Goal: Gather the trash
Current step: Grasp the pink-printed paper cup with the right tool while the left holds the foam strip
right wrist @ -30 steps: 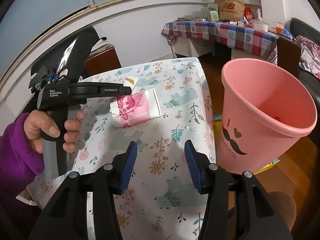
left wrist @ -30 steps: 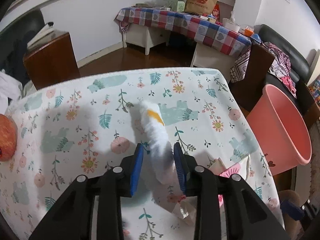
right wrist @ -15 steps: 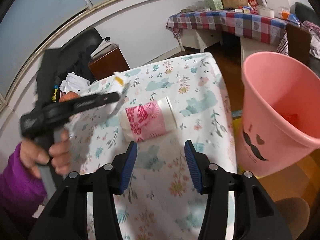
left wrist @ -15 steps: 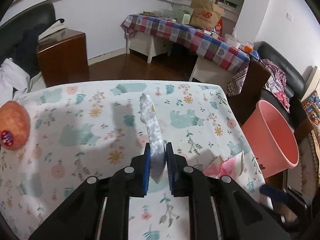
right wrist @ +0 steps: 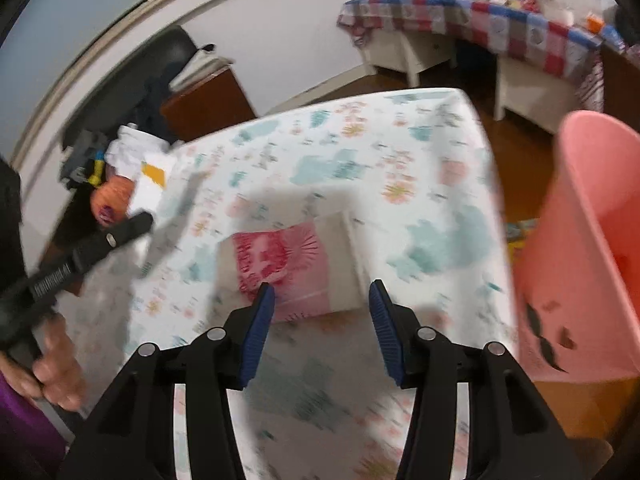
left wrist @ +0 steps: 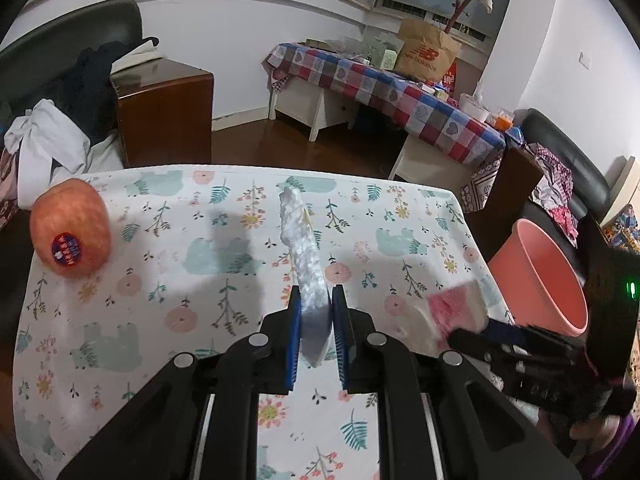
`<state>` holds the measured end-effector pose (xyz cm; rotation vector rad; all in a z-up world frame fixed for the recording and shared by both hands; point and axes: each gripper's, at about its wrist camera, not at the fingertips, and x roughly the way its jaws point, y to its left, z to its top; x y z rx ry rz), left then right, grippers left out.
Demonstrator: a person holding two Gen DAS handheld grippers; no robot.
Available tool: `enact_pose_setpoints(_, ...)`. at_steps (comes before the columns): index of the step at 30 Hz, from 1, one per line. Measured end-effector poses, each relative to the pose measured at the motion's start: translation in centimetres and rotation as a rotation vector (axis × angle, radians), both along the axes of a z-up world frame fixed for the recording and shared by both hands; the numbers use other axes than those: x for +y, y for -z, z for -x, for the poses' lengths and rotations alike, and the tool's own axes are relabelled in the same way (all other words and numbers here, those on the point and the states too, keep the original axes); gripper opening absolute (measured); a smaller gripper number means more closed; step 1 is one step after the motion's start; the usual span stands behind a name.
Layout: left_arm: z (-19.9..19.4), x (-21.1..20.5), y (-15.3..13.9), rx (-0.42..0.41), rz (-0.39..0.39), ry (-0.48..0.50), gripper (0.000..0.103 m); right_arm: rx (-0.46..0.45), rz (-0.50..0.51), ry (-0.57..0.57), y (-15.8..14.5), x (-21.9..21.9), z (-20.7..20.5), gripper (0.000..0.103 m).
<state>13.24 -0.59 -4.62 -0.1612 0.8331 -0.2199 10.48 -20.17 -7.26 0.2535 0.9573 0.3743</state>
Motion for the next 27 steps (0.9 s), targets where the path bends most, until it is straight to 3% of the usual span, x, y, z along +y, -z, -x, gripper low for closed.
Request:
enact_pose_setpoints(4, 0.6, 1.0, 0.0, -0.003, 0.012, -0.017, 0.014, -0.045, -0.054, -0.053, -1.6, 1.0, -0.4, 0.05)
enact_pose_setpoints(7, 0.9, 1.8, -0.1, -0.005, 0.022, -0.028, 0.014, -0.011, -0.09, -0.148, -2.1, 1.5, -0.2, 0.05)
enact_pose_setpoints(16, 2.1, 3.7, -0.6, -0.018, 0.044, -0.053, 0.014, 0.015, -0.042, -0.347, -2.5, 5.5, 4.3, 0.05)
enact_pose_setpoints(21, 3.2, 4.6, -0.9, -0.025, 0.052, -0.066, 0.014, -0.058, -0.007, -0.274, -3.7, 4.3, 5.5, 0.05)
enact_pose_setpoints(27, 4.2, 4.9, -1.1, -0.03, 0.055, -0.06, 0.014, -0.067, 0.054, -0.21, -3.4, 5.0, 4.2, 0.05)
